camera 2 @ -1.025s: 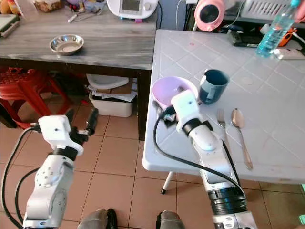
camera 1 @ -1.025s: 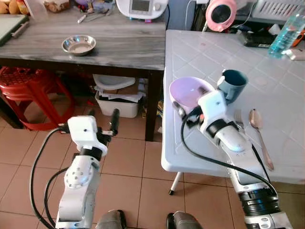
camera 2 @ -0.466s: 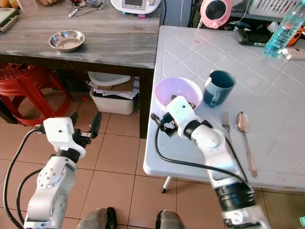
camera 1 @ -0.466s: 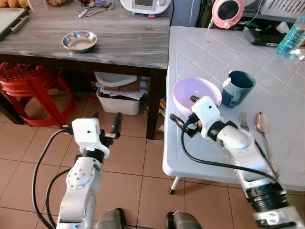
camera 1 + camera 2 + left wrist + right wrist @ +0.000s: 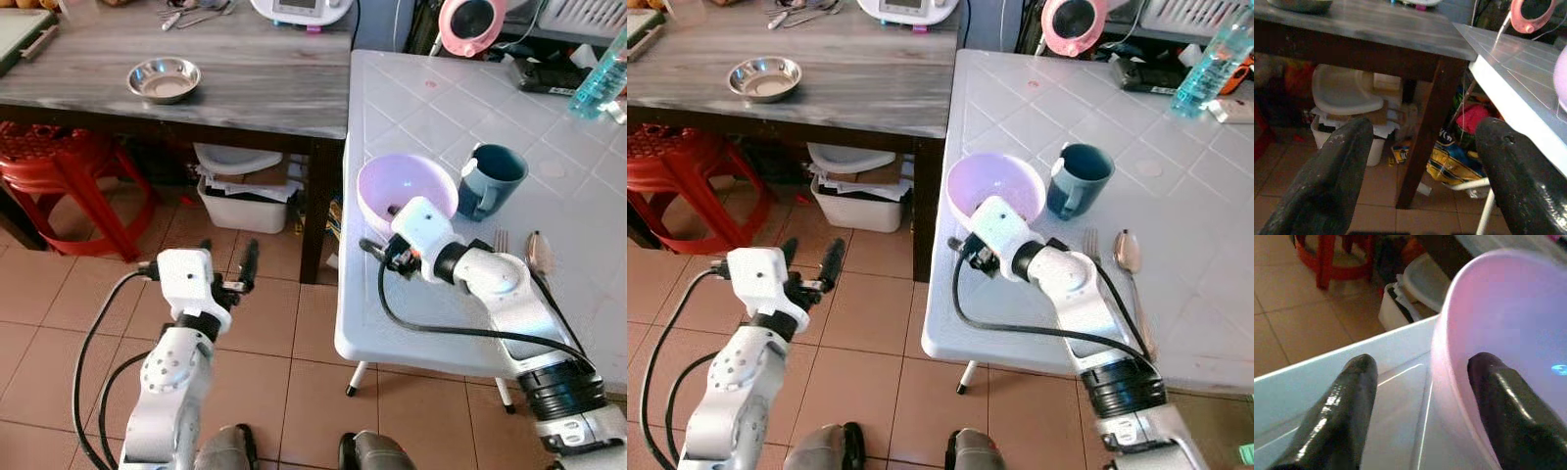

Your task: Setting the table

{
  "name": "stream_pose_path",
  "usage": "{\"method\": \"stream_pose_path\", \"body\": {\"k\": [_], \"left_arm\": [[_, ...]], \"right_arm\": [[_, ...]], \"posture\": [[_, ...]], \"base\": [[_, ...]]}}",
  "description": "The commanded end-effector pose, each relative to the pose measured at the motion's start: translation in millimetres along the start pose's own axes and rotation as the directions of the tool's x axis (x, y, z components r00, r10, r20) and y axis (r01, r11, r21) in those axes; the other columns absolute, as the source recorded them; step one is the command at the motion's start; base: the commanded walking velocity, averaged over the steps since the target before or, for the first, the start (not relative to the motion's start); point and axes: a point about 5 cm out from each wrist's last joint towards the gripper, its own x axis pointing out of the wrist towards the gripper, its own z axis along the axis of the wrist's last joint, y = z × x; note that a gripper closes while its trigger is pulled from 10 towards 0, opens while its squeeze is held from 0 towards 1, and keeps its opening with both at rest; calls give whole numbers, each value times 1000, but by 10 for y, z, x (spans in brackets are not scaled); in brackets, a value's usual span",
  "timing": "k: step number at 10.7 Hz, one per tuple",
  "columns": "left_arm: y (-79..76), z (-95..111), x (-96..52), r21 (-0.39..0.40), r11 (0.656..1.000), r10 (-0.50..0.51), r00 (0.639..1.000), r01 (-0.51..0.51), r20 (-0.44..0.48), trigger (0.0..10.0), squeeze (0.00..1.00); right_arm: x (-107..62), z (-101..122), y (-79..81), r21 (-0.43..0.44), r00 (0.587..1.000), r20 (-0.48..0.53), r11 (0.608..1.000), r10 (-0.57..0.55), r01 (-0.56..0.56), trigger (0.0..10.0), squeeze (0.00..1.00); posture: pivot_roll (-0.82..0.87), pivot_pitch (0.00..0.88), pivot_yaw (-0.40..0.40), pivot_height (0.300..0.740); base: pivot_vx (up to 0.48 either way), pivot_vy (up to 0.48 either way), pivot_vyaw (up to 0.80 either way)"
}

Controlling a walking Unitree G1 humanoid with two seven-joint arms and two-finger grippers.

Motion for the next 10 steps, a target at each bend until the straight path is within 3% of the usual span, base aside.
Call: {"method": "stream_pose_path", "body": {"k": [1,10], "left_arm": [[-8,-14,-15,-1,1000,-13,1000,13,-16,10000,0],[4,-33,-13,-4,1000,-21,999,20,-36,10000,0]], "right_arm": [[-7,-43,-10,3,999,-34,1000,17,-17,0,0],[-44,-147,60,-6,995,-95,999,32,-32,0,0]], "posture": [[-36,174,-38,740],[-33,173,-31,740]], "base": [[0,0,0],[0,0,0]]}}
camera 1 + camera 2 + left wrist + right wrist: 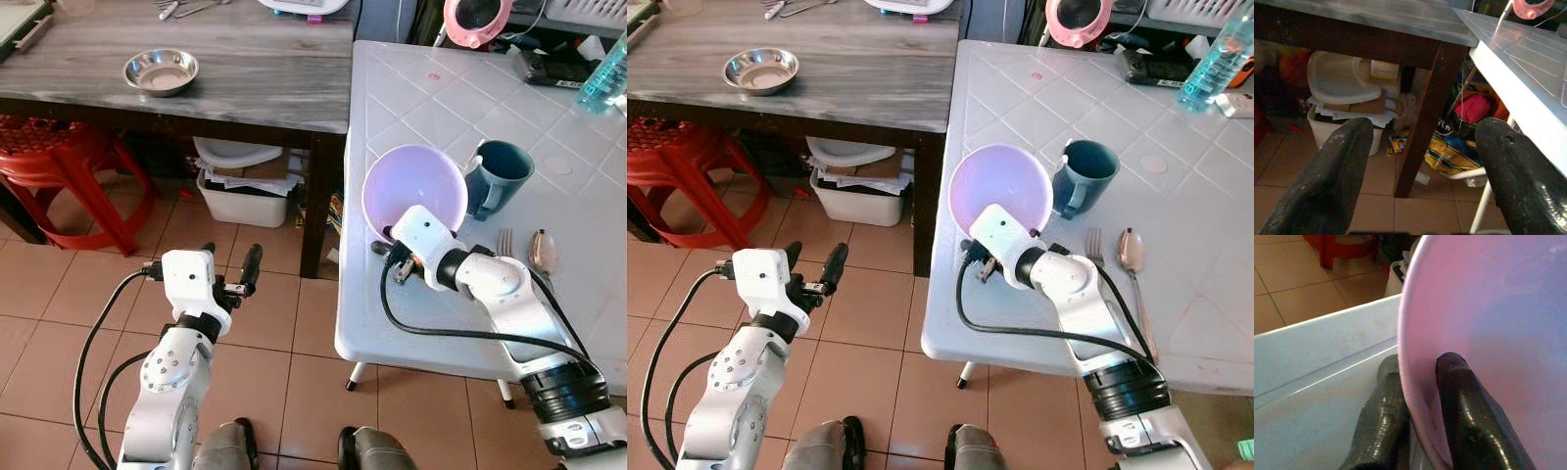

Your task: Setting the table

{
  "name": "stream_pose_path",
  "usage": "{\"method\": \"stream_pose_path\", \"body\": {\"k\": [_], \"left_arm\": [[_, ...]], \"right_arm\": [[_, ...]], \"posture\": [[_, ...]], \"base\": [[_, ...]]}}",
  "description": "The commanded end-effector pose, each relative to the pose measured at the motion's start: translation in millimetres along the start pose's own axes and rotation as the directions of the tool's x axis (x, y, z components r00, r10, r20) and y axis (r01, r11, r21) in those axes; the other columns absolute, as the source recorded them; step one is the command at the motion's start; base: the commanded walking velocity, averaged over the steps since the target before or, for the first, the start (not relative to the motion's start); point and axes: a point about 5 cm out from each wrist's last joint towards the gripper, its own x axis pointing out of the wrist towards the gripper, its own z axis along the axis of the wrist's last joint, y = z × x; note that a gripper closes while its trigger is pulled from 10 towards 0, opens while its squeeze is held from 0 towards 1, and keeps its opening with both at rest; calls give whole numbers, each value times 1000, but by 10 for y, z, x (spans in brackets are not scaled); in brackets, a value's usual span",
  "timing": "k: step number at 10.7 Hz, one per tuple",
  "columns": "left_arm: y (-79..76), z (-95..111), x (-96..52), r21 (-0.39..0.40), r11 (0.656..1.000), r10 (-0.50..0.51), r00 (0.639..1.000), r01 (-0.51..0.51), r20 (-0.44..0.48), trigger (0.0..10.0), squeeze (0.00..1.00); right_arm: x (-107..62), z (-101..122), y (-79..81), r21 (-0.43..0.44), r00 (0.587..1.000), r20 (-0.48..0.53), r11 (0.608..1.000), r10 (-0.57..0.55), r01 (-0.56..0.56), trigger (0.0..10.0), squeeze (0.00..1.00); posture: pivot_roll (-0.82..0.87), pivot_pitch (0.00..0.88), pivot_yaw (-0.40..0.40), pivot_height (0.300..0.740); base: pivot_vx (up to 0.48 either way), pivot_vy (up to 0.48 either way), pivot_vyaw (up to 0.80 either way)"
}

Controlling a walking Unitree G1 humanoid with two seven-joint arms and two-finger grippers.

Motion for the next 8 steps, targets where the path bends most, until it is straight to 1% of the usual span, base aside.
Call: {"method": "stream_pose_path", "body": {"k": [1,2,4,6,7,8], "left_arm": [[7,-16,-9,3,1000,4,1000,-4,-17,10000,0],[24,-11,3,10,1000,21,1000,-21,-18,10000,0],[34,-17,8,12,1000,28,999,-28,-22,10000,0],[48,-16,14,16,999,36,999,-36,-24,10000,0],[77,23,35,28,998,52,999,-52,-2,10000,0],[97,45,33,41,997,60,998,-60,9,10000,0]], "right_arm": [[-8,-72,63,-5,999,-33,1000,23,-23,0,0],[-9,-74,67,-5,1000,-27,1000,13,-13,0,0],[-24,-109,63,5,999,-13,999,-36,36,0,0],[-31,-125,82,20,998,-6,998,-57,58,0,0],[-39,-91,53,44,992,37,992,-118,116,0,0],[-57,-15,18,68,977,100,981,-186,180,0,0]], "posture": [[-33,172,-30,740],[-31,172,-32,740],[-33,169,-27,740],[-33,167,-26,740],[-33,171,-27,740],[-31,178,-25,740]], "base": [[0,0,0],[0,0,0],[0,0,0],[0,0,0],[0,311,0],[0,480,0]]}}
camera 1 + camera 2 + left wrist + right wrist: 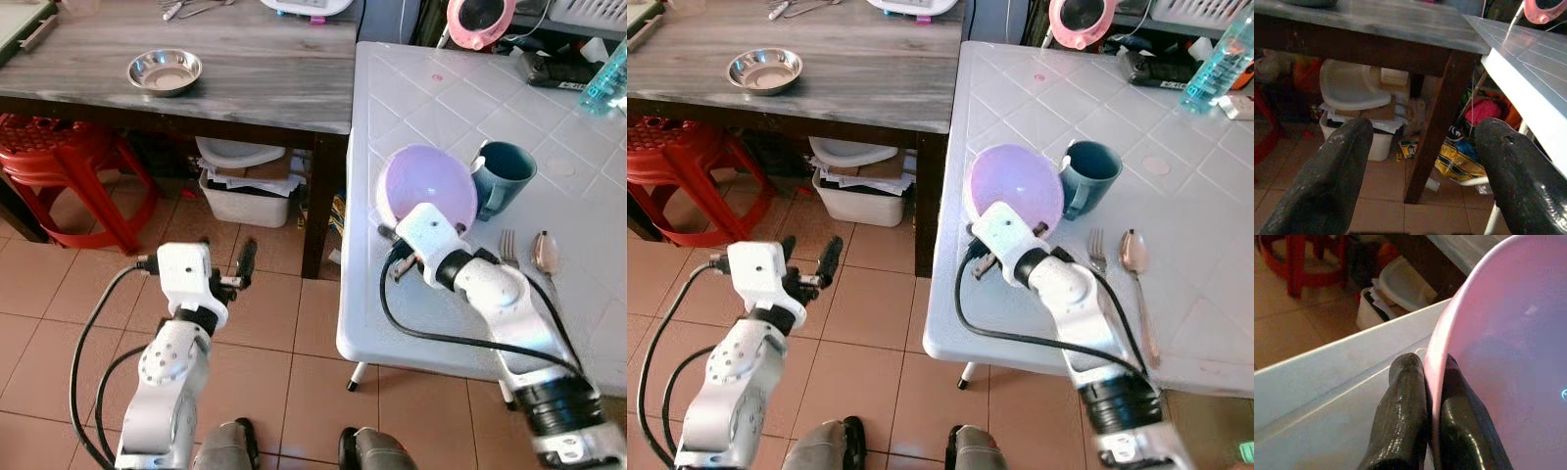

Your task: Setting the table

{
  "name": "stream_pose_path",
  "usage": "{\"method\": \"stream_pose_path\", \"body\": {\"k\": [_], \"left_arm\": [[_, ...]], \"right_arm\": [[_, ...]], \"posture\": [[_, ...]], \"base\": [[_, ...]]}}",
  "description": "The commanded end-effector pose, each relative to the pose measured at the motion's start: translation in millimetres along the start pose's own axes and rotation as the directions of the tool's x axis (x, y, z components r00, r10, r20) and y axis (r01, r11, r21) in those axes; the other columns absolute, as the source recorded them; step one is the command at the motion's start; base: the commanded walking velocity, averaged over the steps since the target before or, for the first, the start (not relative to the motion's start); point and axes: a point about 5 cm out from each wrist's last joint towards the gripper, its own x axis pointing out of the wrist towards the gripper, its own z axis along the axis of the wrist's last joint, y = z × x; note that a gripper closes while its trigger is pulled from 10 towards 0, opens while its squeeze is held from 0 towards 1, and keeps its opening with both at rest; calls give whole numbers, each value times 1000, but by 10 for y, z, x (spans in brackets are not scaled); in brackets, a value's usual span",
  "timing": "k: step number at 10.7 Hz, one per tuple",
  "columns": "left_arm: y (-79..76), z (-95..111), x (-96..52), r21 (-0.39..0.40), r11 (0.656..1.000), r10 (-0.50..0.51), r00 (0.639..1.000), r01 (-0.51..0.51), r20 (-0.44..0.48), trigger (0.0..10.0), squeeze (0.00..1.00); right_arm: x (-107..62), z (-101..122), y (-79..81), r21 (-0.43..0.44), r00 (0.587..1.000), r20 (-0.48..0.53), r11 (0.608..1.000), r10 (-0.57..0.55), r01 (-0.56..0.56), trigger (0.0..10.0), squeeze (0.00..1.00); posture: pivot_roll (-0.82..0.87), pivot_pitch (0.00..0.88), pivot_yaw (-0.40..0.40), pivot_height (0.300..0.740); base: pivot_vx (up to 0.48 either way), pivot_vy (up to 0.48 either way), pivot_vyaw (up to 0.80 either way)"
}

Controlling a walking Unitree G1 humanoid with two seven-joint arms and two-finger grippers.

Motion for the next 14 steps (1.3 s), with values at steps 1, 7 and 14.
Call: {"method": "stream_pose_path", "body": {"k": [1,7,14], "left_arm": [[56,-12,-27,20,999,31,1000,-31,-5,10000,0],[45,13,15,34,997,70,997,-71,30,10000,0],[25,41,73,51,996,76,996,-79,54,10000,0]], "right_arm": [[-23,39,-3,32,998,50,999,-44,42,0,0],[-88,172,167,166,965,176,973,-192,164,10000,0],[-72,307,202,211,932,248,954,-264,214,10000,0]], "posture": [[-30,182,-23,740],[-26,184,-30,740],[-27,178,-22,740]], "base": [[0,480,0],[0,474,0],[270,328,0]]}}
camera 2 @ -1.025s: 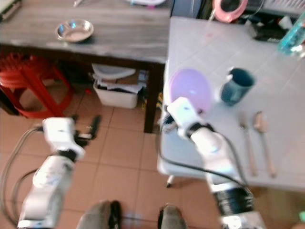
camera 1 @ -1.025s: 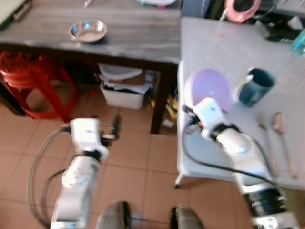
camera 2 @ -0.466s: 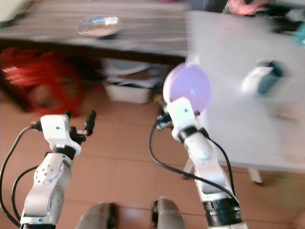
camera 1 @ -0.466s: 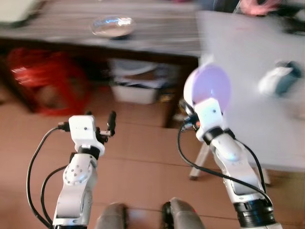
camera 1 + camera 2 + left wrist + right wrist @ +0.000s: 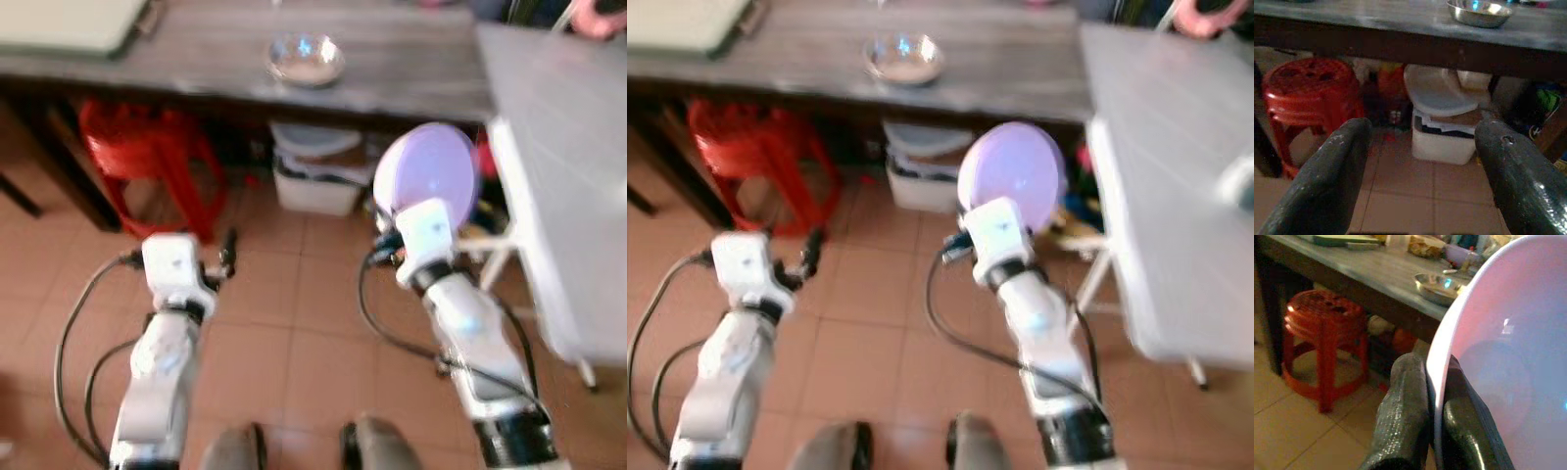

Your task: Setting the table

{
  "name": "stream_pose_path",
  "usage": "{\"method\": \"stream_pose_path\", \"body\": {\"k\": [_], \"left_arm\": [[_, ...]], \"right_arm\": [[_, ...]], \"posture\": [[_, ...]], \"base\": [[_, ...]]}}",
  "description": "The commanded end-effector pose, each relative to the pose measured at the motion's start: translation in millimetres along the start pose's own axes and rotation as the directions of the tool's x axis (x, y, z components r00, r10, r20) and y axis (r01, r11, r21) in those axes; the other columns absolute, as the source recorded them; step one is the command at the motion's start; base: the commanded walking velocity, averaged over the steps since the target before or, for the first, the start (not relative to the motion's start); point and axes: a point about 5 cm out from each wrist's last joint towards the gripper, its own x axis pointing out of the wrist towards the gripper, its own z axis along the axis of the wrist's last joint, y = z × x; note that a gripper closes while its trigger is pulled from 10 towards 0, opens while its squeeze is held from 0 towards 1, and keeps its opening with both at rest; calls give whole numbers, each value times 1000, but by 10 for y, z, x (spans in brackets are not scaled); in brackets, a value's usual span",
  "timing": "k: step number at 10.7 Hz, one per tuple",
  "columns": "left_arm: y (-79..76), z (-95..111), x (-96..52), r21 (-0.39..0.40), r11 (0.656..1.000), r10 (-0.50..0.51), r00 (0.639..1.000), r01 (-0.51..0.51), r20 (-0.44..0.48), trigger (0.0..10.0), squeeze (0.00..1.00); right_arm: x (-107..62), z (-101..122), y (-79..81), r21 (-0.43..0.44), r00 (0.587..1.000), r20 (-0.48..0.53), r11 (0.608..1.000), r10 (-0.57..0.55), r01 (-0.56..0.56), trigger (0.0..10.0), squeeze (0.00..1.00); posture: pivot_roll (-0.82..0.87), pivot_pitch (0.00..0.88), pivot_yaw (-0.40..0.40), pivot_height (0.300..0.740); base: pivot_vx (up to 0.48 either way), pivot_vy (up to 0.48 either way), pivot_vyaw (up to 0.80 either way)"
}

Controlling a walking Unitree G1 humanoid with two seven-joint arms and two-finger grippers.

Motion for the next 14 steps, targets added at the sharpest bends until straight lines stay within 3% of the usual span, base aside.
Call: {"method": "stream_pose_path", "body": {"k": [1,5,8,14], "left_arm": [[-76,-1,6,-3,1000,-19,1000,19,3,10000,0],[-102,48,40,4,999,-34,999,34,28,10000,0],[-135,83,70,6,999,-54,997,54,48,10000,0],[-170,117,75,-5,998,-69,996,70,64,10000,0]], "right_arm": [[-28,39,-122,-23,999,21,999,-42,43,10000,0],[1,80,-88,-55,998,51,998,-24,27,10000,0],[19,106,-125,-59,996,73,996,-56,60,10000,0],[97,173,-217,-110,988,121,988,-95,108,10000,0]], "posture": [[-28,173,-22,740],[-28,167,-16,740],[-28,162,-12,740],[-21,158,-11,740]], "base": [[431,0,0],[439,0,0],[441,0,698],[442,0,0]]}}
